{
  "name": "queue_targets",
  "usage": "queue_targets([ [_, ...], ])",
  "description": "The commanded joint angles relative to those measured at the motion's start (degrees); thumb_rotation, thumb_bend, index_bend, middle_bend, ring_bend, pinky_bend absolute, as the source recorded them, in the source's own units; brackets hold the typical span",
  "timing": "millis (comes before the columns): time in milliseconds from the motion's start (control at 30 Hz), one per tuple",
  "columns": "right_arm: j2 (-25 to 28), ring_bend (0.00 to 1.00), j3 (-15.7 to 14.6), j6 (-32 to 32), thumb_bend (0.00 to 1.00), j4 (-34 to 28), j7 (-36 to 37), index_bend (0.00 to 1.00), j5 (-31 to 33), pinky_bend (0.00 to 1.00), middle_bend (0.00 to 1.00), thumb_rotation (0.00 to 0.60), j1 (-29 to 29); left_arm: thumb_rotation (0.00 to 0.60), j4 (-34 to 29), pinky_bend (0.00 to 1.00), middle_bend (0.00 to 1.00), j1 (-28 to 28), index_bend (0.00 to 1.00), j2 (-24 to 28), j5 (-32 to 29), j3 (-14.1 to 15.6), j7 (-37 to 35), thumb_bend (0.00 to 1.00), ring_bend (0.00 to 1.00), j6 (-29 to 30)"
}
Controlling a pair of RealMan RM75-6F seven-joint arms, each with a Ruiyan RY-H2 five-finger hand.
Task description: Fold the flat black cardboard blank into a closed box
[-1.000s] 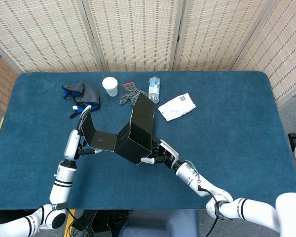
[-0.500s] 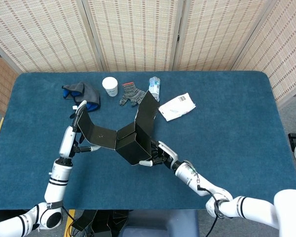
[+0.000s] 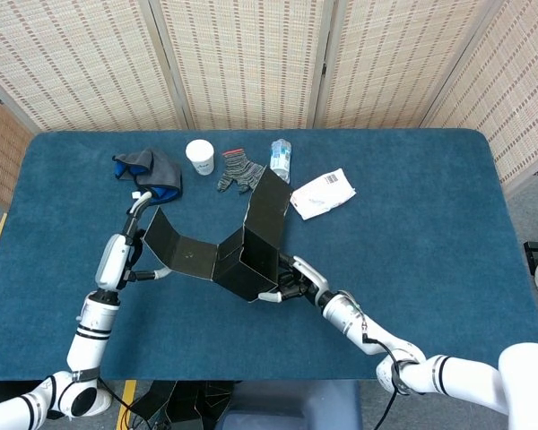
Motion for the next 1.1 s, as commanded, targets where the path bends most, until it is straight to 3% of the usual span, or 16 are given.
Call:
queue_targets([
  [33, 0.0, 0.81, -0.1, -0.4, 0.35, 0.3, -1.1, 0.26, 0.4, 1.0, 0.39, 0.6, 0.0, 0.6, 0.4, 0.89, 0.0, 0.3, 0.0, 0.0, 0.1, 0.3, -0.6, 0.09, 0.58, 0.2],
  [667, 3.2, 0.82, 0.6, -9.0, 0.35, -3.6, -10.6, 0.27, 3.6, 1.0, 0.39, 0.6, 3.6, 0.6, 4.9, 0.88, 0.0, -3.8, 0.0, -3.3, 6.9, 2.4, -0.9, 0.1, 0.59, 0.7],
  [1100, 5.1, 0.82, 1.5, -13.1, 0.35, -3.8, -13.2, 0.28, 3.4, 1.0, 0.39, 0.6, 5.4, 0.6, 11.9, 0.88, 0.09, -8.8, 0.25, -1.5, 14.3, 7.2, 0.9, 0.1, 0.64, -1.7],
])
